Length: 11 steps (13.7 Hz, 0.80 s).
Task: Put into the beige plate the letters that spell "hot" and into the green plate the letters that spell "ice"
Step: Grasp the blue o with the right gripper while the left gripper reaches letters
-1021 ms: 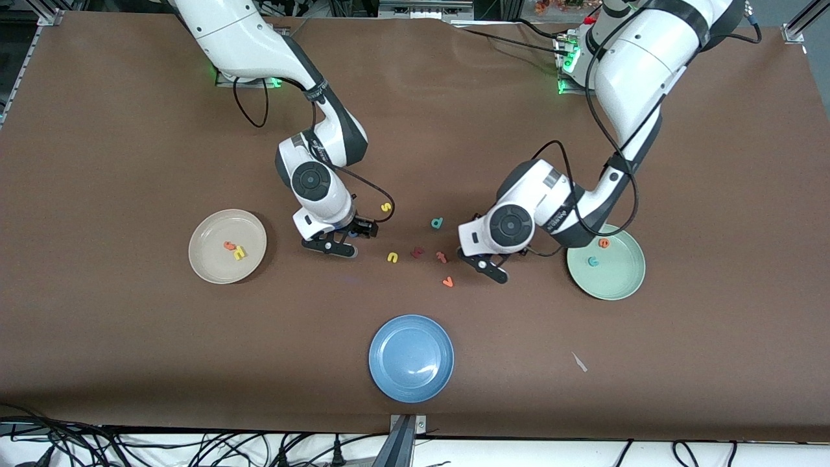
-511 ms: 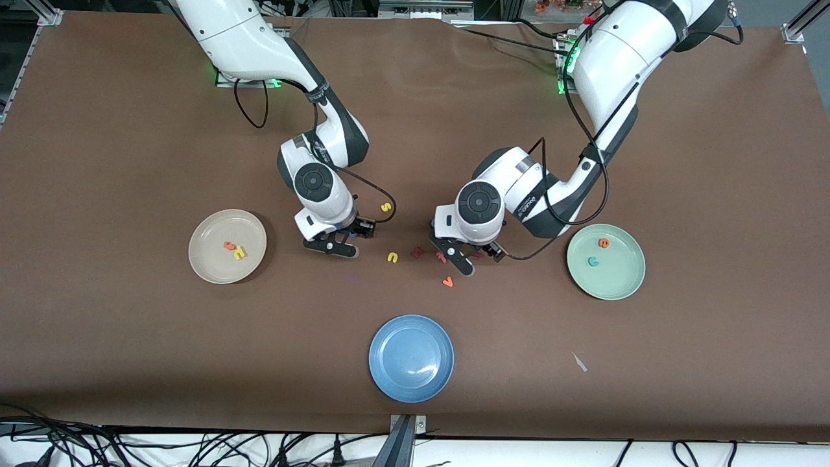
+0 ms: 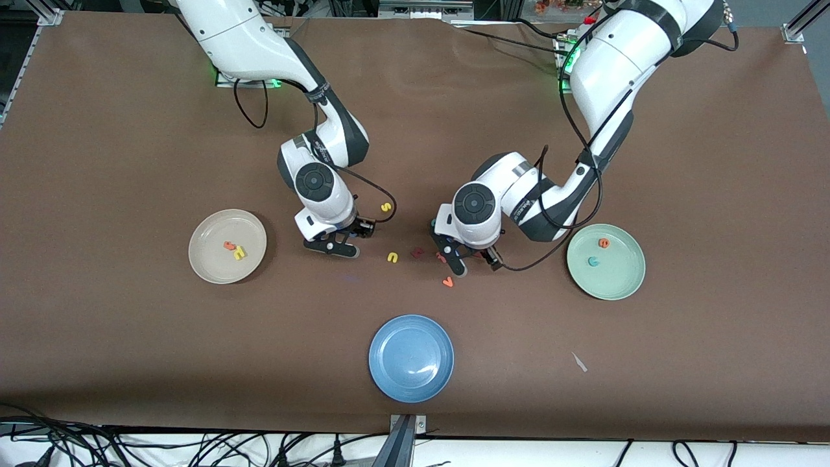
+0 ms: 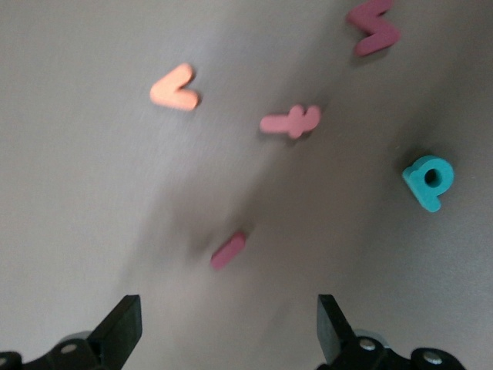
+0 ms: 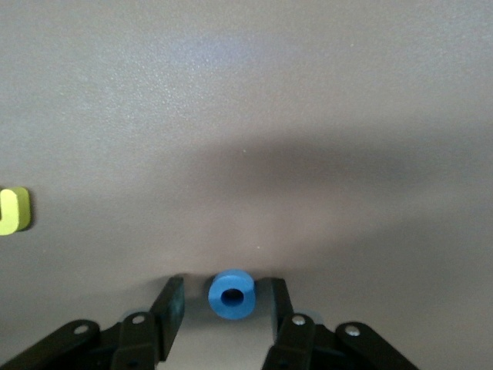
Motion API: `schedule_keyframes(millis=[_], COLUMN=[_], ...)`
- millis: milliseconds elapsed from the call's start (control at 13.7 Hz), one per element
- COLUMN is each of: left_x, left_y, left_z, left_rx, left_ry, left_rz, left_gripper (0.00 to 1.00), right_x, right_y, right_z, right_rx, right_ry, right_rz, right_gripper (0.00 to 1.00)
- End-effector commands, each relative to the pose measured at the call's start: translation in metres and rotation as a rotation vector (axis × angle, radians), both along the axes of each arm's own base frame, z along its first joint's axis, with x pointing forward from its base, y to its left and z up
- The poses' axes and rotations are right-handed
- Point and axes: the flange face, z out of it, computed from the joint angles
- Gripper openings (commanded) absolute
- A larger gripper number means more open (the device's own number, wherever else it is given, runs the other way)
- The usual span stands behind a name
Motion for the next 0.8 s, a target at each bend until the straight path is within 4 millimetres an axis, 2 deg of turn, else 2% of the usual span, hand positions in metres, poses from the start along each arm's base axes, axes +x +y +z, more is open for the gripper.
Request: schedule_keyframes(millis=[0,365,511,729], left_x=[0.004,0.002,0.001,0.003], left_y=[-0.007,-0.016,-0.015,-0.013], left_z=[0.003,-0.021,-0.034,-0.032], left_rx=[-0.006,-0.065,-0.067,-0.016], left_ry=[-0.024,-0.019,-0.002,-0.027], left_rz=[-0.147,-0.388,-0.425,-0.513], left_gripper=[1.0,0.96,0.94,0.82], right_x=[0.003,0.004,0.003,0.003], right_y=[0.004,0.004,0.005,0.005], right_z=[-0.003,-0.003,-0.004,-0.004], right_rx=[-0.02,-0.019,-0.02,-0.019], right_ry=[-0.005,-0.006,-0.005,-0.006], right_rz=[-0.002,-0.005,-0.004,-0.004], right_gripper=[0.49,0.43,0.39,0.35])
